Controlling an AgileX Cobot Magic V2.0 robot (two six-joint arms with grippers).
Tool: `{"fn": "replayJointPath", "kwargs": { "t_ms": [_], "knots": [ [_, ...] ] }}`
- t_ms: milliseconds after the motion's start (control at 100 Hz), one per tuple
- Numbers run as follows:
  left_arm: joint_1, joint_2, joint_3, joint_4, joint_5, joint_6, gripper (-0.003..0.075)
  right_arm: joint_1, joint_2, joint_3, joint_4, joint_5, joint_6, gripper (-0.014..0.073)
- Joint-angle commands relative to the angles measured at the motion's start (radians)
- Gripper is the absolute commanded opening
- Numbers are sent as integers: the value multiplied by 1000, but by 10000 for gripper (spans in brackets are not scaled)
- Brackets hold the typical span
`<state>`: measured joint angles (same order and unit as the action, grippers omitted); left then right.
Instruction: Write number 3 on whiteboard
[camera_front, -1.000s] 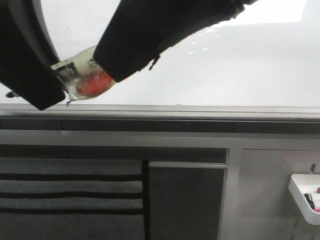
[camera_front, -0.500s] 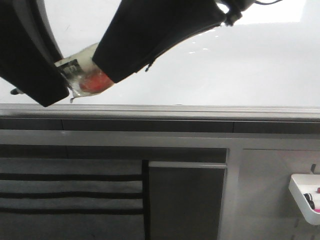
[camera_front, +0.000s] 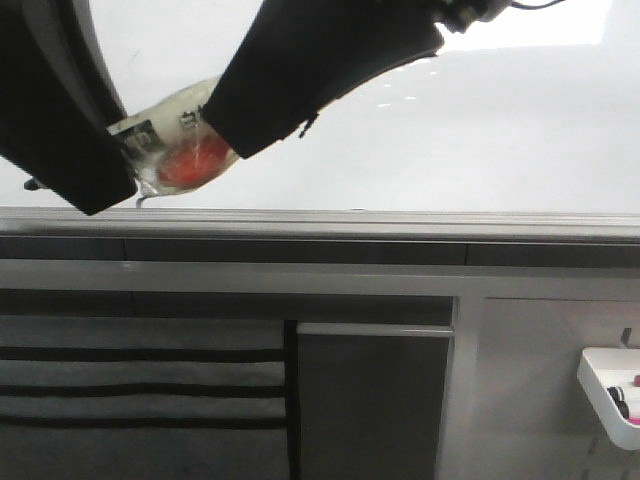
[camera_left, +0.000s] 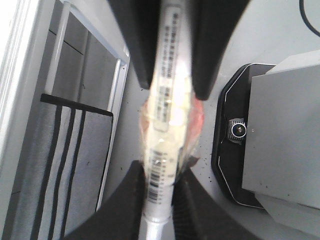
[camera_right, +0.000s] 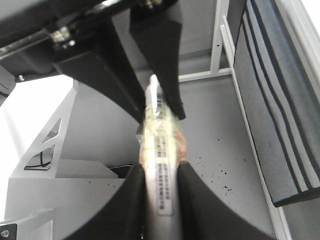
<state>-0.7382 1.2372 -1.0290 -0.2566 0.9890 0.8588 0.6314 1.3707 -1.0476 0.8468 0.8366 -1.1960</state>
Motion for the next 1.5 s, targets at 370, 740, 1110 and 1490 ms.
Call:
{"fn": "replayJointPath", "kwargs": {
  "t_ms": [370, 740, 1110, 1490],
  "knots": [
    [3, -69, -62, 8, -72, -45, 431, -4, -81, -34, -43, -53, 13, 23],
    [236, -285, -32, -10, -114, -227, 431, -183, -333, -34, -276, -12, 386, 24],
    [413, -487, 188, -59, -295, -380, 431, -256, -540, 80, -633, 0, 1026, 24],
    [413, -498, 232, -63, -346, -380, 431, -256, -553, 140, -616, -16, 1031, 24]
  ]
}}
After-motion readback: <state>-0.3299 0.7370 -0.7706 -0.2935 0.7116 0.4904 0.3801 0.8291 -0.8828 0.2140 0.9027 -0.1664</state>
